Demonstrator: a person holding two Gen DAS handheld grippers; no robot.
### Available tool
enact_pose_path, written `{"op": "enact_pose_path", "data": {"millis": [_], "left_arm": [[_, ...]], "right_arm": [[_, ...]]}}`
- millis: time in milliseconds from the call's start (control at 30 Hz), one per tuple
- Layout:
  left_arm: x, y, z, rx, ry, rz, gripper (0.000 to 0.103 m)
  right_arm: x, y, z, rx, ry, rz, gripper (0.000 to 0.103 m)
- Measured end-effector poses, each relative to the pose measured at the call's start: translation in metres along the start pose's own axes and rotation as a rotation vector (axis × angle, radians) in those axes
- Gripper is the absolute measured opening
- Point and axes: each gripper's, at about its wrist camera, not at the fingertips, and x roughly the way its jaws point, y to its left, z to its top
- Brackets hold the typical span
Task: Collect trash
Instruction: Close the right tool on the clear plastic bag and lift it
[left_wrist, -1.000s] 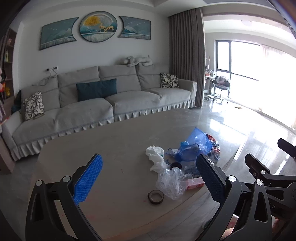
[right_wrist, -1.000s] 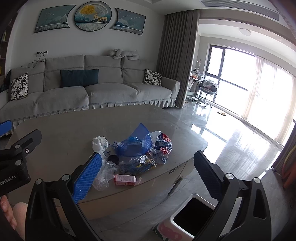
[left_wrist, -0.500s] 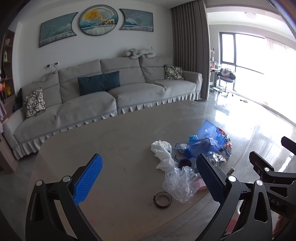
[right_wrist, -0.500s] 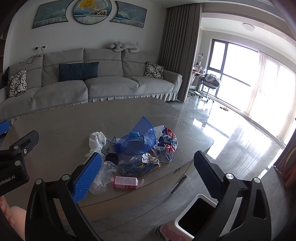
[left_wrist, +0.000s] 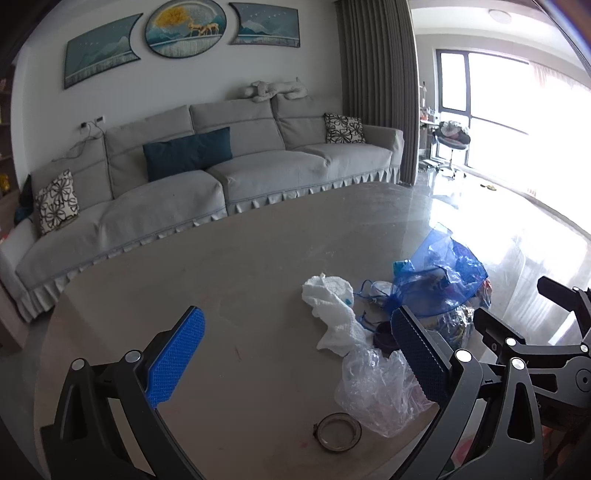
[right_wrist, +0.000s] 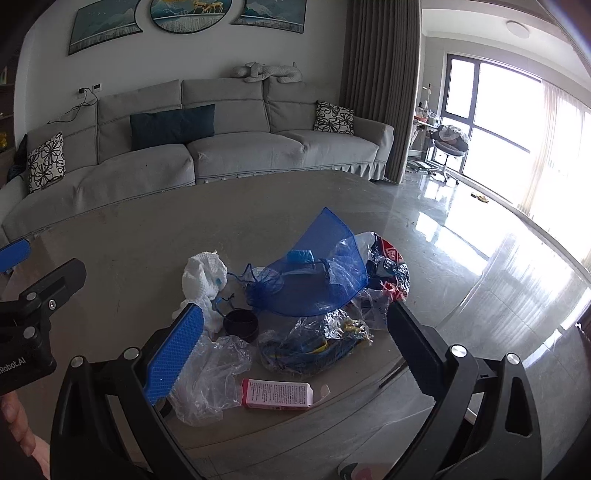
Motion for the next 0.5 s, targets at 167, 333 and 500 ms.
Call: {"op": "enact_pose_path", "data": {"millis": [167,333,500], "left_arm": [[0.018,0.013,-0.008,0.001,0.002,0.078,0.099],[0.020,0.033,-0.013,-0.023,-0.013,0.137,0.099],[0.025,0.047,-0.017,-0.044,0.006,0.137,0.099]], "right_arm": [[0.033,0.027,-0.016,-0.024,0.086,0.058,0.099],[0.044,0.061,-0.023,-0.085,0.085,0.116,0.099],[0.062,0.091,-0.028,-0.130,0.130,0.134,0.099]]}}
